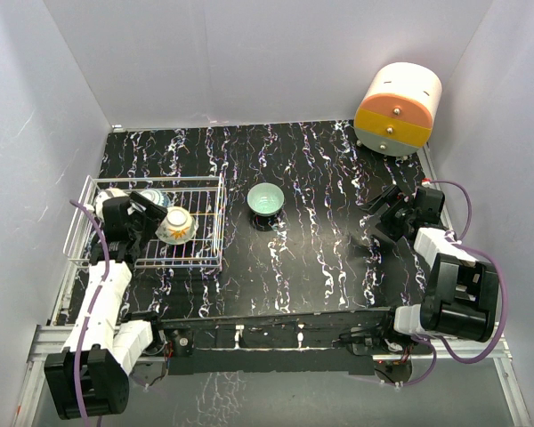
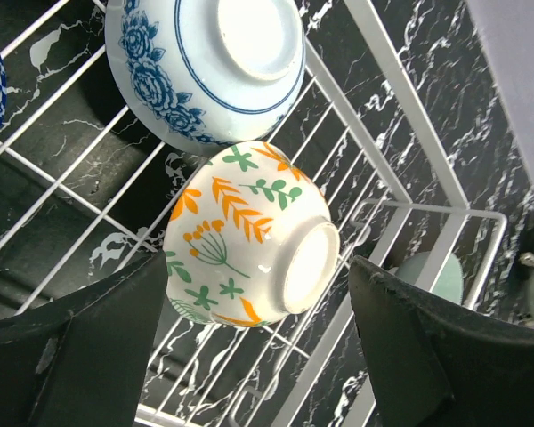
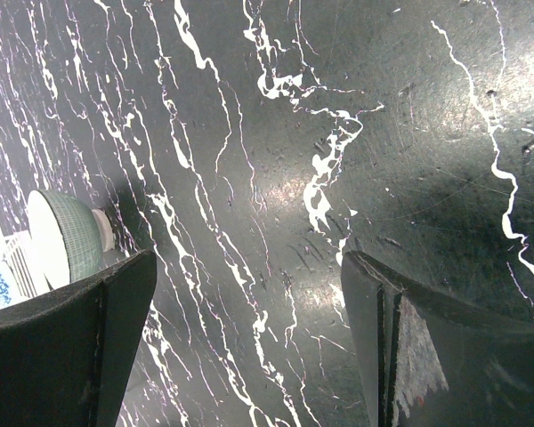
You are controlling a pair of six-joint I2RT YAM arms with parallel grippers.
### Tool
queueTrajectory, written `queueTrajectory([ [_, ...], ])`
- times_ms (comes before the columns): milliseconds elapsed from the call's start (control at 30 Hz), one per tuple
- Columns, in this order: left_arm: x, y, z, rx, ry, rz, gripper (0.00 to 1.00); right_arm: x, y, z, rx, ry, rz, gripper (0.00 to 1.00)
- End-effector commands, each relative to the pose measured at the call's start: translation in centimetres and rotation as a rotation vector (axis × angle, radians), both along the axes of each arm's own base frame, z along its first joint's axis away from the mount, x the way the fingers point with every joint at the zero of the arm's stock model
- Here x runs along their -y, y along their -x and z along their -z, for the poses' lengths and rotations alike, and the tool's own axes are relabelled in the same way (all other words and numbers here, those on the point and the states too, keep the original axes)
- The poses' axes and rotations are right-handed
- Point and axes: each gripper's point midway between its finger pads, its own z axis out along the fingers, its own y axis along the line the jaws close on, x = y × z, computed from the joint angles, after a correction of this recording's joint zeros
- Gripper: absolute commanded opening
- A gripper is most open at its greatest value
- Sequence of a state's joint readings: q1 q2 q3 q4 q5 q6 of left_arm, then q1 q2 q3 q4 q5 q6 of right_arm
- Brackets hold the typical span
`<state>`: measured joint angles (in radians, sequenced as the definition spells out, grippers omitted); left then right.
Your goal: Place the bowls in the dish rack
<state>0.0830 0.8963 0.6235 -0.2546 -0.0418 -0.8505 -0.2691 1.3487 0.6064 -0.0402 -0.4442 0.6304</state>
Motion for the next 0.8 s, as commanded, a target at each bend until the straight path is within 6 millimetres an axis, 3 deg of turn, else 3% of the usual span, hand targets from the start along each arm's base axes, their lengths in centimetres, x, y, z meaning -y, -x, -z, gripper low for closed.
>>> queueTrajectory([
  [0, 1.0, -0.7, -1.1, -0.03, -0.053, 0.144, 0.8, 0.2, -1.1, -0.9, 0.059, 0.016, -0.003, 0.87],
  [100, 1.6, -2.3, -1.6, -0.064, -0.059, 0.225, 0.77, 0.2, -1.1, -0.8, 0.055, 0.014, -0.004, 0.87],
  [200, 1.0, -3.4, -1.6, -0.129, -0.114, 0.256, 0.76, 0.2, -1.1, -0.7, 0.053, 0.012, -0.005, 0.87],
  [367, 0.1, -4.4, -3.4, -0.141, -0.21, 0.284, 0.75, 0.2, -1.2, -0.6, 0.051, 0.012, -0.003, 0.87],
  [467, 1.3, -4.7, -3.5, -0.158, -0.25, 0.338, 0.73, 0.2, -1.3, -0.5, 0.048, 0.008, -0.002, 0.87],
  [633, 5.1, -5.3, -2.9, -0.174, -0.395, 0.422, 0.74, 0.2, -1.1, -0.4, 0.045, 0.011, -0.001, 0.87],
  [767, 6.2, -5.8, -1.8, -0.211, -0.463, 0.442, 0.73, 0.3, -1.0, -0.6, 0.046, 0.02, -0.001, 0.87],
])
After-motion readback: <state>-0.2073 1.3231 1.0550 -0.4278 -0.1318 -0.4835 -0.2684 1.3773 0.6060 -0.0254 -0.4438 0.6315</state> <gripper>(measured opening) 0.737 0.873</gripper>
